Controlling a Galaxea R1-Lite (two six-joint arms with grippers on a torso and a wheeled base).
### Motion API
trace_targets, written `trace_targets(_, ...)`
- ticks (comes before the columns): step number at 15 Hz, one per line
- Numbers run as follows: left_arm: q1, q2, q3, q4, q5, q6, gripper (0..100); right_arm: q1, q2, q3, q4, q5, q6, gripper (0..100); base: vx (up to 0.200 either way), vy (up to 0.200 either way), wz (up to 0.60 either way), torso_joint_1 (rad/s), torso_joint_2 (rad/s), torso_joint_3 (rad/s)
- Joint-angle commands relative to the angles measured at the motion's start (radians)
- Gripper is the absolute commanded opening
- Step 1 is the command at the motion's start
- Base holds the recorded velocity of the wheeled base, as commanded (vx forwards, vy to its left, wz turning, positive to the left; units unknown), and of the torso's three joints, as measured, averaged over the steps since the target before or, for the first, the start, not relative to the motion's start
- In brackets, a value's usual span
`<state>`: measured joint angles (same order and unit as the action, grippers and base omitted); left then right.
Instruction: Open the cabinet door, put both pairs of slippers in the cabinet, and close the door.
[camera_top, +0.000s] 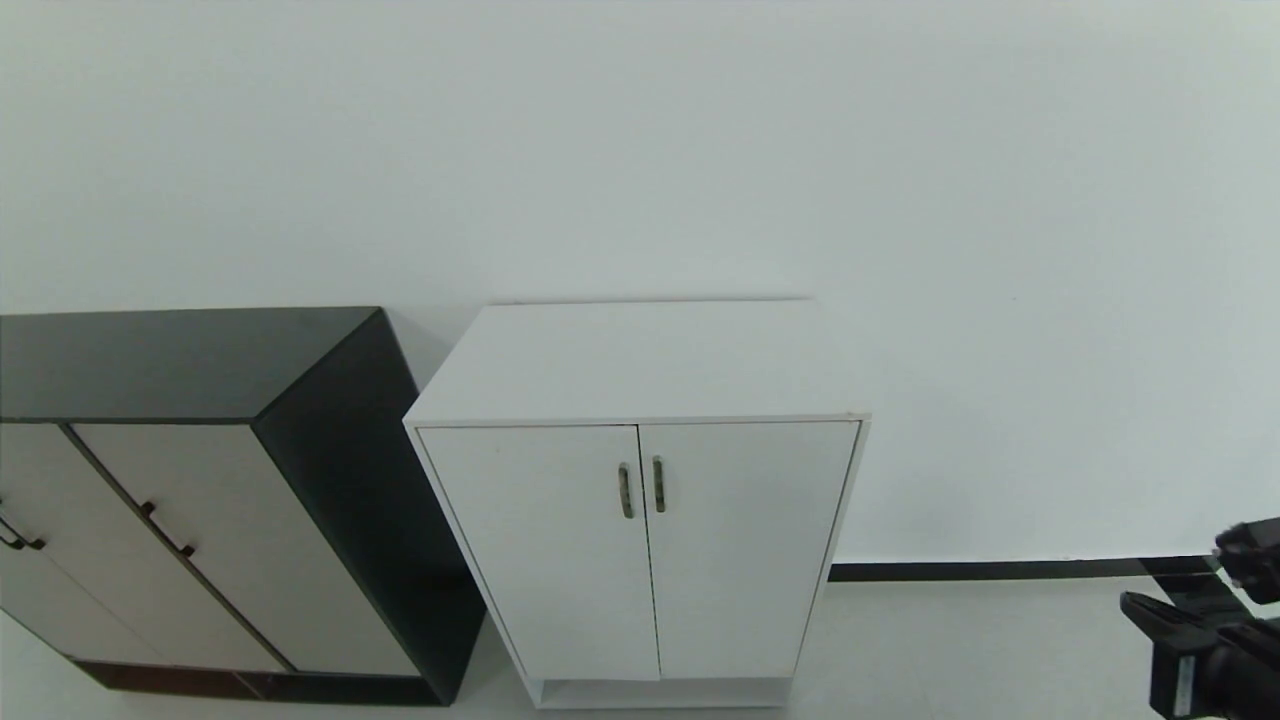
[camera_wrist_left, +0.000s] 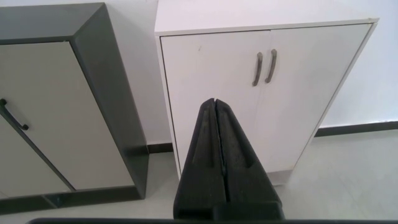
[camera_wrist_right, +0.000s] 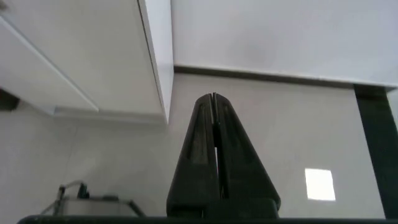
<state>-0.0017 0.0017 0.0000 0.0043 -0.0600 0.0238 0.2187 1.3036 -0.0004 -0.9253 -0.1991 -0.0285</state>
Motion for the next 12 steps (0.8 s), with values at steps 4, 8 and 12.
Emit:
trace_targets(4,0.0,0.0,0.0,0.0,0.0,0.001,0,-0.01,-0.963,-0.061,0.882,0.187,0.013,0,0.0,0.0,0.0,0.0,0.0,0.0)
trace_targets(8,0.0,0.0,0.0,0.0,0.0,0.001,0,-0.01,-1.049,-0.004,0.933,0.205,0.004,0,0.0,0.0,0.0,0.0,0.0,0.0)
trace_targets(12,0.0,0.0,0.0,0.0,0.0,-0.001,0,-0.104,-1.09,-0.001,0.927,0.178,-0.014,0,0.0,0.0,0.0,0.0,0.0,0.0)
